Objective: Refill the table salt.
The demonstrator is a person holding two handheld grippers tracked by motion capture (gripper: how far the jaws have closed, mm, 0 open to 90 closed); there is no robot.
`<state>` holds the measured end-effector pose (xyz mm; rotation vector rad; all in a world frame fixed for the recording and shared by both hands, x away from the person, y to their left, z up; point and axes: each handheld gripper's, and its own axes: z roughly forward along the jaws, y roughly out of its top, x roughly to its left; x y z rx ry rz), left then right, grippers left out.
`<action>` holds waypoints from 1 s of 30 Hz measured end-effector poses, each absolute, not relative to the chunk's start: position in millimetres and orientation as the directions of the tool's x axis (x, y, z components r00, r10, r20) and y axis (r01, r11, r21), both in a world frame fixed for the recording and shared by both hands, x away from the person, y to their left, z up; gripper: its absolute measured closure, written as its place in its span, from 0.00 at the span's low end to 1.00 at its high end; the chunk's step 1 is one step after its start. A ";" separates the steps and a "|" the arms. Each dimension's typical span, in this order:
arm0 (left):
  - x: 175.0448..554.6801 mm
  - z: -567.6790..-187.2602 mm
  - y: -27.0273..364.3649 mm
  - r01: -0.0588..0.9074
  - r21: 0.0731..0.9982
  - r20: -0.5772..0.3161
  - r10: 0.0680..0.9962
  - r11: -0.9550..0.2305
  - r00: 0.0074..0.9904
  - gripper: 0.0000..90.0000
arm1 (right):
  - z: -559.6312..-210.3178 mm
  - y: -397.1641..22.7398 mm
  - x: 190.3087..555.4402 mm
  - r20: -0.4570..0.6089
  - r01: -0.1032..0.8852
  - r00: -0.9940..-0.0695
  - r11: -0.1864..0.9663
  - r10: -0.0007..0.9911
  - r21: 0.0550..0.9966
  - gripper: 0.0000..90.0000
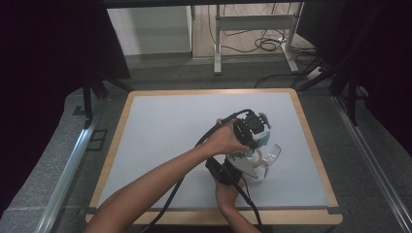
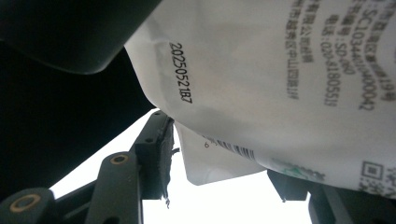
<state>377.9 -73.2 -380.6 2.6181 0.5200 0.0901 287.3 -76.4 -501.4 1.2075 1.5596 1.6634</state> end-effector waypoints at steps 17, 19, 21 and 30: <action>378.8 -380.8 -78.0 0.341 0.438 -0.019 0.371 -0.832 0.928 1.00 | -501.1 -78.6 288.0 0.243 0.187 -0.441 -0.177 0.864 0.966 0.53; 379.0 -380.5 -78.2 0.336 0.436 -0.016 0.366 -0.835 0.930 1.00 | -500.9 -79.1 288.0 0.240 0.187 -0.442 -0.173 0.864 0.967 0.53; 379.1 -380.4 -78.3 0.337 0.436 -0.018 0.367 -0.834 0.930 1.00 | -500.9 -79.5 288.3 0.230 0.182 -0.443 -0.164 0.867 0.969 0.53; 379.0 -379.7 -79.0 0.334 0.430 -0.012 0.365 -0.839 0.931 1.00 | -499.8 -78.5 288.8 0.234 0.179 -0.441 -0.170 0.867 0.969 0.53</action>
